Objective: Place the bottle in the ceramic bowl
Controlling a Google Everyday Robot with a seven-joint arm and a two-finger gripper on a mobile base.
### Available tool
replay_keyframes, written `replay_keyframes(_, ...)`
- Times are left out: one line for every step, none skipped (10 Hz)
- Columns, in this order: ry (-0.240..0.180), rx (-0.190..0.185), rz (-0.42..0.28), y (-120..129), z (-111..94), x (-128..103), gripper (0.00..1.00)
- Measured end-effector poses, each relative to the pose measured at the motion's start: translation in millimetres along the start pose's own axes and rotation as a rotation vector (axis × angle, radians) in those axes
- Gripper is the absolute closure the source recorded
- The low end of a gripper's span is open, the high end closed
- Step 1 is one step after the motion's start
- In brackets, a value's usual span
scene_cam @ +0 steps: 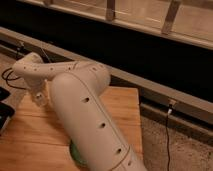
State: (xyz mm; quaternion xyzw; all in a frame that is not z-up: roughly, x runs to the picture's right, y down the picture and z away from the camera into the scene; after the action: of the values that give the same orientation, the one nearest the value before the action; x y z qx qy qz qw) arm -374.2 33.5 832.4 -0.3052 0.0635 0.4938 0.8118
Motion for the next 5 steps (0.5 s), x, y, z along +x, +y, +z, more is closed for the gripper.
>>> replay_keyframes(-0.022,0.01,0.01,-7,-13,1,1.0)
replay_keyframes(-0.049,0.022,0.03,-22,-27,6,1.0)
replay_keyframes(-0.065,0.029,0.055,-40,-37,14,1.0)
replay_keyframes(-0.072,0.027,0.07,-52,-42,22,1.0)
replay_keyframes(-0.08,0.012,0.09,-65,-47,33,1.0)
